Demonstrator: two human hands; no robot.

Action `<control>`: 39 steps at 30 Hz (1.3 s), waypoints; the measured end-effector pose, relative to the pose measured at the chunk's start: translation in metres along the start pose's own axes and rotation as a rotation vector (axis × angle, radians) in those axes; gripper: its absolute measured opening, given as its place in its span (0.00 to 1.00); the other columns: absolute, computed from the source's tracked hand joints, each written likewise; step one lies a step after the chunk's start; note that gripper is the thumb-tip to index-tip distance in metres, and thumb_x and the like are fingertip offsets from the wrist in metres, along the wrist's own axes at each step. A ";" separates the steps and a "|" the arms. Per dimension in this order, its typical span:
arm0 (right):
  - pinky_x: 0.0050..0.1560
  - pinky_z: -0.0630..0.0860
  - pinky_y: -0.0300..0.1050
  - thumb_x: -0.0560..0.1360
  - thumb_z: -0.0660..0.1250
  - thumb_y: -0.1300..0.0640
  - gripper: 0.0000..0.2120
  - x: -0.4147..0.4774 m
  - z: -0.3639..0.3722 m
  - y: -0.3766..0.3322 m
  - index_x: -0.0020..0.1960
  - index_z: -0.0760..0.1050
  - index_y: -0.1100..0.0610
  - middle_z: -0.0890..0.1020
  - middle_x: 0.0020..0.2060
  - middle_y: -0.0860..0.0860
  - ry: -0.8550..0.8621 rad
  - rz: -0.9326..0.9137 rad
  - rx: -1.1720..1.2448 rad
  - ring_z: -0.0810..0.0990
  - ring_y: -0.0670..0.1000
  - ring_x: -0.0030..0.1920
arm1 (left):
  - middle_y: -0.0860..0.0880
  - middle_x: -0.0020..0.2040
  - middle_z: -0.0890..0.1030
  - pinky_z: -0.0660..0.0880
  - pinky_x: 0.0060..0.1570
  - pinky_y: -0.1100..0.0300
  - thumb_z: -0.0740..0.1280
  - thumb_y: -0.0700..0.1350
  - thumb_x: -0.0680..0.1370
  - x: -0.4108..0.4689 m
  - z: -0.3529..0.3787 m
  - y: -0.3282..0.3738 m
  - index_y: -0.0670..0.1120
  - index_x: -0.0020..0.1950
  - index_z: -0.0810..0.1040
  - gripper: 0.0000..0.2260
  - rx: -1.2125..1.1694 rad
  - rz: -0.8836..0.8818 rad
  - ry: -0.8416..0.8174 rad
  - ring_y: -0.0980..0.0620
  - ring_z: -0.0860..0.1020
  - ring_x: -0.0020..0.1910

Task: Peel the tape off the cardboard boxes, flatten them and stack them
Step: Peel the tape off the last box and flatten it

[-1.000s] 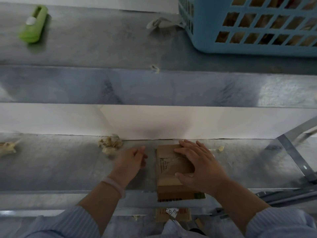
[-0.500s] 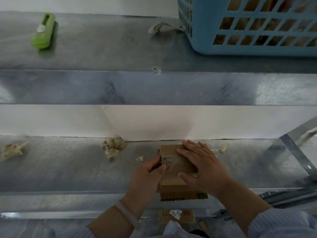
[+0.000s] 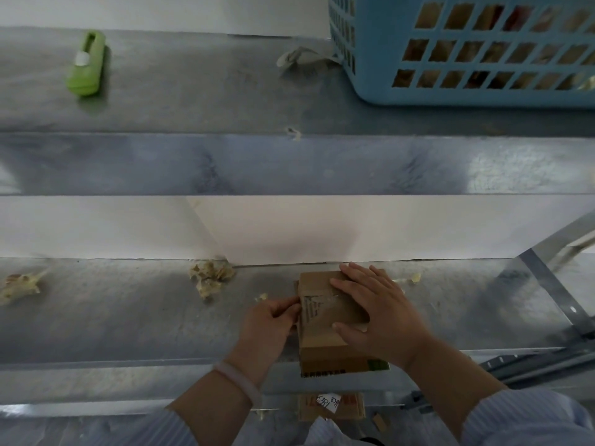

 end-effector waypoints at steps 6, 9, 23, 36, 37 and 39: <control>0.77 0.53 0.50 0.70 0.62 0.32 0.34 0.001 0.003 0.000 0.72 0.69 0.46 0.66 0.74 0.45 -0.006 0.001 -0.013 0.60 0.45 0.75 | 0.50 0.38 0.84 0.81 0.47 0.49 0.70 0.41 0.76 0.002 -0.008 0.002 0.53 0.40 0.82 0.08 0.099 0.015 0.120 0.47 0.83 0.42; 0.76 0.57 0.52 0.70 0.63 0.33 0.34 0.002 0.004 -0.001 0.71 0.70 0.47 0.68 0.73 0.46 0.003 -0.009 -0.025 0.62 0.46 0.74 | 0.44 0.39 0.82 0.81 0.46 0.50 0.65 0.38 0.79 0.006 0.000 -0.006 0.44 0.42 0.78 0.06 -0.005 -0.080 0.075 0.46 0.82 0.41; 0.72 0.63 0.56 0.68 0.65 0.34 0.32 0.004 0.001 -0.004 0.67 0.74 0.50 0.73 0.70 0.50 0.057 -0.042 -0.050 0.69 0.50 0.71 | 0.45 0.41 0.77 0.73 0.38 0.59 0.55 0.41 0.83 0.004 -0.007 0.001 0.42 0.43 0.72 0.11 -0.082 -0.142 -0.033 0.51 0.76 0.40; 0.70 0.60 0.46 0.66 0.64 0.32 0.33 0.005 -0.002 0.003 0.68 0.73 0.45 0.70 0.68 0.43 -0.025 0.056 0.035 0.65 0.47 0.69 | 0.48 0.40 0.79 0.78 0.48 0.57 0.63 0.36 0.79 -0.023 -0.010 0.086 0.44 0.45 0.76 0.06 -0.037 0.216 -0.022 0.52 0.79 0.43; 0.69 0.60 0.44 0.66 0.64 0.32 0.34 0.005 -0.002 0.003 0.68 0.73 0.44 0.70 0.67 0.42 -0.031 0.058 0.036 0.65 0.46 0.69 | 0.47 0.41 0.79 0.78 0.49 0.56 0.64 0.35 0.79 -0.022 -0.010 0.090 0.45 0.46 0.75 0.06 -0.016 0.248 -0.020 0.50 0.79 0.44; 0.67 0.57 0.42 0.66 0.63 0.31 0.34 0.005 -0.002 0.002 0.68 0.73 0.44 0.69 0.65 0.41 -0.037 0.060 0.039 0.64 0.45 0.68 | 0.46 0.43 0.79 0.79 0.49 0.50 0.67 0.39 0.78 -0.019 -0.015 0.096 0.50 0.48 0.75 0.06 0.145 0.306 0.033 0.45 0.79 0.44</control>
Point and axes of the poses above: each hand's wrist, its own x-axis towards the middle knuckle, its own z-axis out of the palm, y = z × x, the point moved 9 cm from there along x, towards the middle knuckle
